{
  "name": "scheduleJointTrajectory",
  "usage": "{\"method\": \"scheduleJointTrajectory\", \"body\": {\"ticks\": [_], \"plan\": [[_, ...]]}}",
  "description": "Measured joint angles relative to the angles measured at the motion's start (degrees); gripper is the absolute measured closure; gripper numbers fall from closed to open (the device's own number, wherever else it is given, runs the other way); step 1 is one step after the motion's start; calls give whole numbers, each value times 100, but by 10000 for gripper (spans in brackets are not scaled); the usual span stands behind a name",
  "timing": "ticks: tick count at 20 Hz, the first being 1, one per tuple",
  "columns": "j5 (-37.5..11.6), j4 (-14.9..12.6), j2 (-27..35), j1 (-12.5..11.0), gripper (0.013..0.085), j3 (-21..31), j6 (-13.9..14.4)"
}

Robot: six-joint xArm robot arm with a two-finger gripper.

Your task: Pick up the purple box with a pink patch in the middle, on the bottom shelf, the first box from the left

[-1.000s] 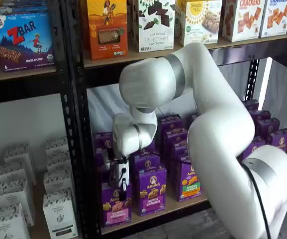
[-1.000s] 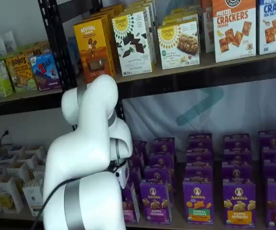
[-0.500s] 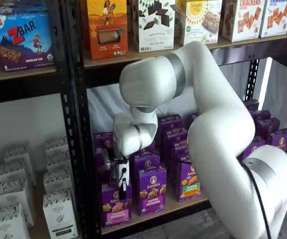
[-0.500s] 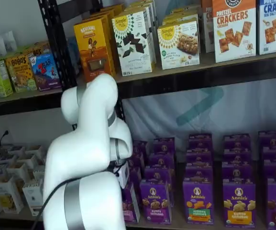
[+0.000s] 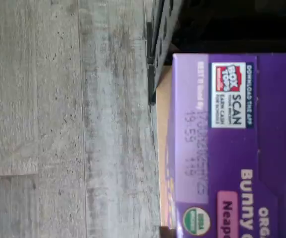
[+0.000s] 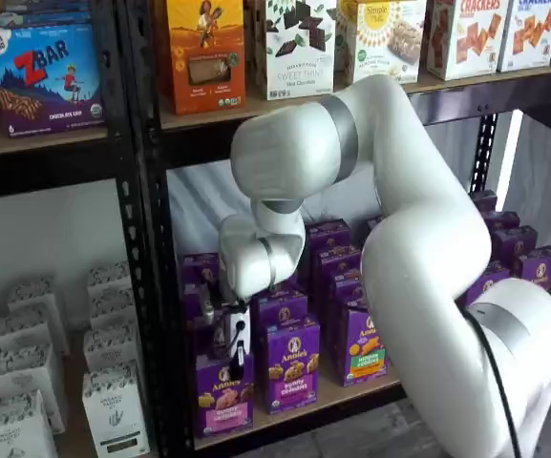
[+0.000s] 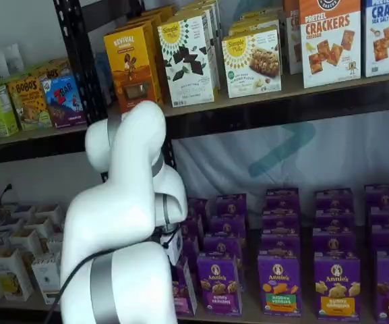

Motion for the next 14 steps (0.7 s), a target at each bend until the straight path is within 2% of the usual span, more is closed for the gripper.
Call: {"method": "scheduleJointTrajectory", "body": {"ticks": [5,14], "plan": [[-6,-47,-34,-1,650,36,42],[-41,260,-217,48,650,226,-189]]}}
